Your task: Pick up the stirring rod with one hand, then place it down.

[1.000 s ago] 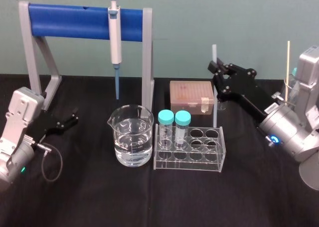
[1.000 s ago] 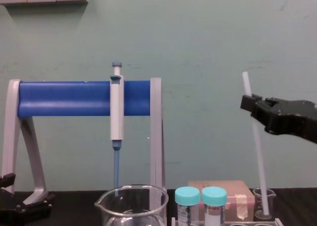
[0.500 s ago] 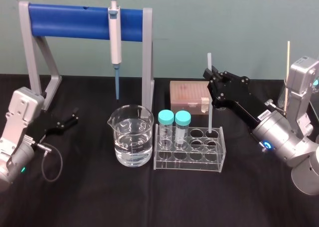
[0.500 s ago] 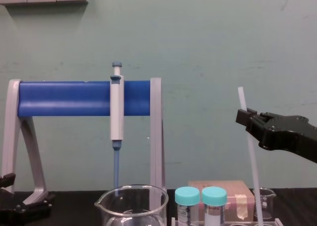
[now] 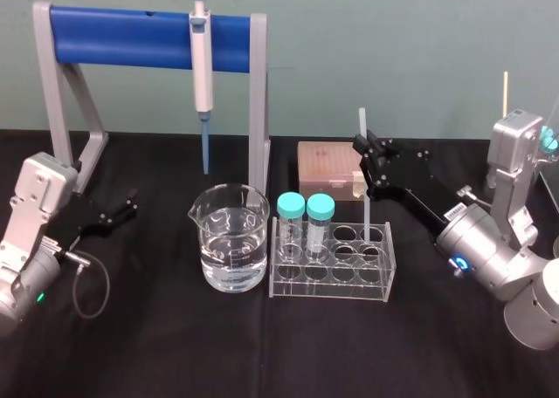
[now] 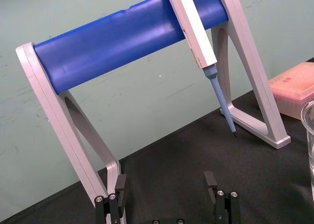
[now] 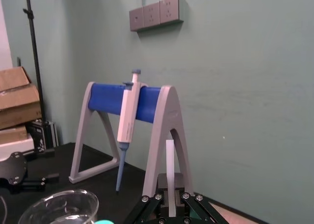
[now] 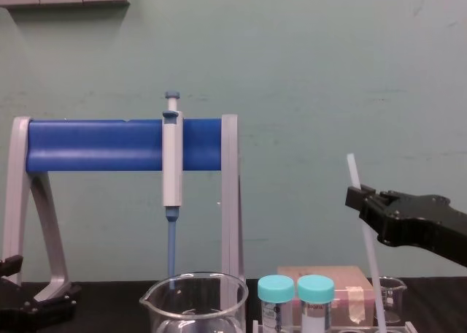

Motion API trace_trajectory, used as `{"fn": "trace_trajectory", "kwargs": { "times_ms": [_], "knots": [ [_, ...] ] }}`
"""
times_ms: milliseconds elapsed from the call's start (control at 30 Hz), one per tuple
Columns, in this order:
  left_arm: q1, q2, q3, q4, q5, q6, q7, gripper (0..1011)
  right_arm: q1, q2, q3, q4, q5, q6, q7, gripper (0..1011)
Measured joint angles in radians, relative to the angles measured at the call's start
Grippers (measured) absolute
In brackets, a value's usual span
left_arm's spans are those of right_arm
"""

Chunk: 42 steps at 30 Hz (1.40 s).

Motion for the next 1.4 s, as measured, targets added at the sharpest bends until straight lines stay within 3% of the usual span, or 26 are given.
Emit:
{"fn": "trace_trajectory", "kwargs": {
  "times_ms": [767,1400],
  "knots": [
    [0.000,0.000,0.000,0.000,0.000,0.000,0.000,1001,-0.002,-0.019,-0.001,0.053,-0.032,0.032,-0.025,69],
    [0.000,0.000,0.000,0.000,0.000,0.000,0.000,1000,-0.003,-0.018,0.000,0.054,-0.046,0.045,-0.033,69]
  ]
}}
